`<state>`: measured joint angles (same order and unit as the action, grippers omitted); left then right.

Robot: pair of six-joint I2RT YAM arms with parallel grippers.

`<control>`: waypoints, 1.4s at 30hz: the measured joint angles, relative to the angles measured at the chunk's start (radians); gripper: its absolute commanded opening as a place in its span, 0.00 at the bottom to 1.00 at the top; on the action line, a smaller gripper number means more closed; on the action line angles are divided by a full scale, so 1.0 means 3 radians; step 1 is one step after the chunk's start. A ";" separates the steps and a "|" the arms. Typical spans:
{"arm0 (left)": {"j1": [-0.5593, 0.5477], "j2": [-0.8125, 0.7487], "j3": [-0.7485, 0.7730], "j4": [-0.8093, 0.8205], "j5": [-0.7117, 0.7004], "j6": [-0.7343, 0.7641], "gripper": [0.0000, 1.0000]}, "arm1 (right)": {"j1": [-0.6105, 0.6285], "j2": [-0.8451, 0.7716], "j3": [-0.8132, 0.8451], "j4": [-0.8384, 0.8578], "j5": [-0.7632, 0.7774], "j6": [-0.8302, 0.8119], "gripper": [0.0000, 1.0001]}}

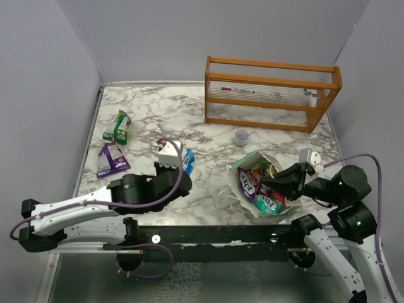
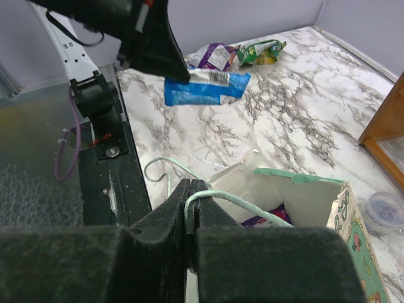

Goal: Take the snacks out of the paper bag
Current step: Place the snack at the center of the board.

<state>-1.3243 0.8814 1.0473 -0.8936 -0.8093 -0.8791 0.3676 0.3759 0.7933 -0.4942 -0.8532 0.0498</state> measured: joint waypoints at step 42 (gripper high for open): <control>0.4266 0.1840 -0.0340 0.1143 0.1740 0.1946 0.00 | 0.0000 0.0010 0.0000 -0.0001 0.0014 0.0000 0.02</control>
<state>-0.0444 1.4334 0.9455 -0.5507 -0.2874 -0.2955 0.3676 0.3790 0.7933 -0.4946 -0.8490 0.0498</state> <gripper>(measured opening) 0.029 0.022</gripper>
